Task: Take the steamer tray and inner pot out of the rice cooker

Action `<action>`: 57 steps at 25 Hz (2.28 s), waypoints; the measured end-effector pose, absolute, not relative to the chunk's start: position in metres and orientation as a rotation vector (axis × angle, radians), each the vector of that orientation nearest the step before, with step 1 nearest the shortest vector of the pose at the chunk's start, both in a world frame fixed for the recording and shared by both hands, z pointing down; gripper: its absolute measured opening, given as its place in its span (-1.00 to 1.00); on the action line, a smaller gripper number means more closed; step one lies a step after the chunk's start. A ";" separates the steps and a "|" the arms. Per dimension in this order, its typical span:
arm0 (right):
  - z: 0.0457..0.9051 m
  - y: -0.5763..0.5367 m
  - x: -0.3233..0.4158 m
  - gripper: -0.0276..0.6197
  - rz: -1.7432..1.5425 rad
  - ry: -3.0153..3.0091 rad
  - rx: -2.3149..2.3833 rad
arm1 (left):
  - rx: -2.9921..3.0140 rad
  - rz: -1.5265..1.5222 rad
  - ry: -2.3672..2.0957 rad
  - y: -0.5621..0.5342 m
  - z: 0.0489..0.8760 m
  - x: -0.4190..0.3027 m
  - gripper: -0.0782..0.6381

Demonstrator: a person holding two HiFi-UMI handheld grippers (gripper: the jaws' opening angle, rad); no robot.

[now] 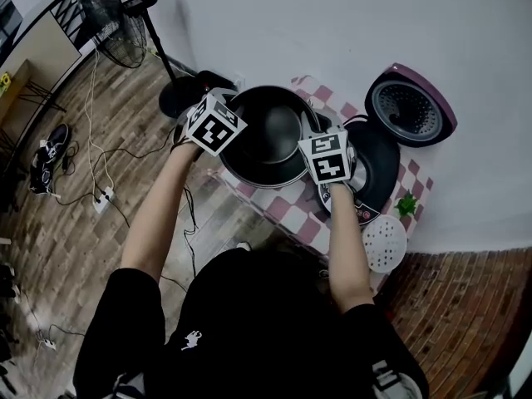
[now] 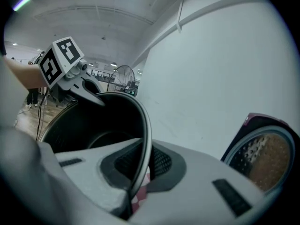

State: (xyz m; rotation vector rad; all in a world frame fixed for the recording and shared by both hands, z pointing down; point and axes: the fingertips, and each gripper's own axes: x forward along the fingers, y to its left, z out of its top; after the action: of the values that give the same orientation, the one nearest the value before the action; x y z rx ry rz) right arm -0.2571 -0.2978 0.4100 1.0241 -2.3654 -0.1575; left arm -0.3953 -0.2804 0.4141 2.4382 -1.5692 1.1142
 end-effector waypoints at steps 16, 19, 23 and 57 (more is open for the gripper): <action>0.528 -0.290 -0.279 -0.90 0.101 -2.199 0.911 | 2.325 1.147 -1.280 -0.275 0.535 -0.419 -0.76; 0.546 -0.290 -0.283 -0.90 0.117 -2.168 0.883 | 2.317 1.148 -1.242 -0.278 0.558 -0.421 -0.76; 0.559 -0.295 -0.291 -0.90 0.106 -2.126 0.860 | 2.272 1.147 -1.234 -0.283 0.575 -0.431 -0.76; 0.555 -0.334 -0.287 -0.51 0.039 -1.997 0.989 | 2.293 1.259 -1.060 -0.332 0.630 -0.407 -0.77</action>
State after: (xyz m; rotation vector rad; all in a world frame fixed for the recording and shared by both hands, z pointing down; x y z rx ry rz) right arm -0.2873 -0.3340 0.5548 0.9892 -1.9967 0.0390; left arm -0.4067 -0.3322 0.6297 2.2934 -1.0603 1.2592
